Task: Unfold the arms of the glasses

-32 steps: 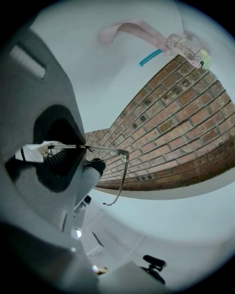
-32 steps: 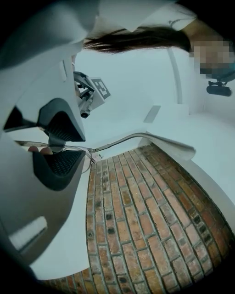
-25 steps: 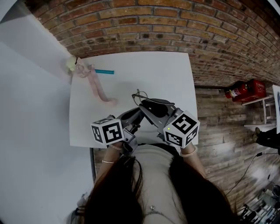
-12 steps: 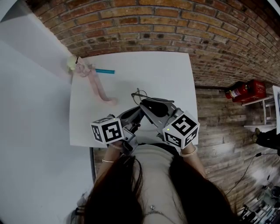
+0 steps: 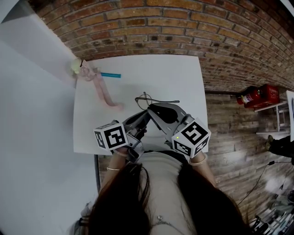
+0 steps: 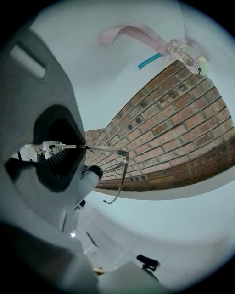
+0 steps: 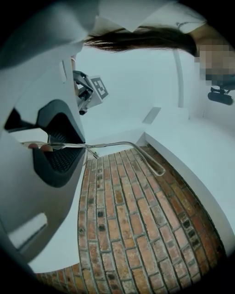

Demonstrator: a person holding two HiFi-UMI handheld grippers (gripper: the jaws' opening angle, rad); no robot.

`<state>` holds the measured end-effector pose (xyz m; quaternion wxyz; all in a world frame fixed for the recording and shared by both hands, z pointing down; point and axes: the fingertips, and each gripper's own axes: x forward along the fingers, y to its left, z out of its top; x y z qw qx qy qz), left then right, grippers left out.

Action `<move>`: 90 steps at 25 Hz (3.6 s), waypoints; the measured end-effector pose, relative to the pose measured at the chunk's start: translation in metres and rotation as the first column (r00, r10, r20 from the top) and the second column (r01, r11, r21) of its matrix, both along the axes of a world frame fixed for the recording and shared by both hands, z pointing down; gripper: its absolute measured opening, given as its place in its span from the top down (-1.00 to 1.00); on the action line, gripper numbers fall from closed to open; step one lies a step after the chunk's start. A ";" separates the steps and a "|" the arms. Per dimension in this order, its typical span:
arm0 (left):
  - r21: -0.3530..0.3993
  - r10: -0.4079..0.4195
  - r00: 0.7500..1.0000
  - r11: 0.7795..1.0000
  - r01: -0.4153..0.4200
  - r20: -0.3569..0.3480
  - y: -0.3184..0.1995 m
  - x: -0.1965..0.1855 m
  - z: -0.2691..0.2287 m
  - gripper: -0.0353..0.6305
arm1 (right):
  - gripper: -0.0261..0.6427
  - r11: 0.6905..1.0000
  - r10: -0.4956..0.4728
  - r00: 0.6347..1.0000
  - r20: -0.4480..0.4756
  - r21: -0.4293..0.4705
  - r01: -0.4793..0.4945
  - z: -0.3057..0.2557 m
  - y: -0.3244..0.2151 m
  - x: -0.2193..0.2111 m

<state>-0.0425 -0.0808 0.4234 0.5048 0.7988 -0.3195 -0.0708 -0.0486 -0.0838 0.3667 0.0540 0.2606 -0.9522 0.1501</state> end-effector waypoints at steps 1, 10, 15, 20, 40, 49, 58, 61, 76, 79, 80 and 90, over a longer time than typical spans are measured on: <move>-0.002 -0.003 1.000 1.000 0.003 -0.003 0.000 -0.001 0.000 0.83 | 0.83 1.000 0.001 1.000 0.001 0.002 -0.001 0.000 0.000 0.000; -0.017 -0.023 0.999 1.000 0.023 -0.037 -0.002 -0.007 -0.001 0.83 | 0.84 0.999 0.013 1.000 0.013 0.030 -0.013 -0.008 0.000 0.001; -0.025 -0.033 0.998 0.999 0.032 -0.056 -0.003 -0.010 -0.001 0.83 | 0.85 0.998 0.019 1.000 0.011 0.054 -0.020 -0.012 0.001 0.001; -0.038 -0.046 0.995 0.998 0.043 -0.087 -0.004 -0.013 -0.001 0.83 | 0.85 0.997 0.024 1.000 0.016 0.070 -0.025 -0.017 0.001 0.002; -0.077 -0.086 0.982 0.994 0.074 -0.171 -0.007 -0.019 -0.002 0.83 | 0.85 0.996 0.036 0.997 0.062 0.083 -0.041 -0.027 -0.001 0.010; -0.119 -0.112 0.958 0.989 0.083 -0.262 -0.006 -0.017 -0.006 0.83 | 0.85 0.995 0.045 0.996 0.080 0.084 -0.051 -0.030 -0.002 0.013; -0.144 -0.136 0.933 0.985 0.092 -0.334 -0.007 -0.018 -0.013 0.83 | 0.85 0.995 0.049 0.994 0.100 0.082 -0.057 -0.034 -0.002 0.015; -0.148 -0.144 0.929 0.984 0.098 -0.341 -0.008 -0.019 -0.012 0.83 | 0.85 0.995 0.053 0.993 0.105 0.082 -0.061 -0.035 -0.003 0.016; -0.163 -0.173 0.914 0.979 0.120 -0.368 -0.011 -0.025 -0.011 0.83 | 0.85 0.994 0.069 0.990 0.123 0.082 -0.079 -0.040 -0.005 0.024; -0.163 -0.177 0.913 0.979 0.125 -0.367 -0.011 -0.027 -0.010 0.83 | 0.85 0.993 0.070 0.990 0.125 0.084 -0.081 -0.040 -0.006 0.025; -0.164 -0.179 0.912 0.978 0.126 -0.369 -0.012 -0.027 -0.010 0.83 | 0.85 0.993 0.071 0.990 0.125 0.084 -0.082 -0.040 -0.006 0.025; -0.171 -0.200 0.905 0.975 0.144 -0.375 -0.012 -0.030 -0.010 0.83 | 0.85 0.992 0.079 0.988 0.132 0.083 -0.090 -0.041 -0.006 0.029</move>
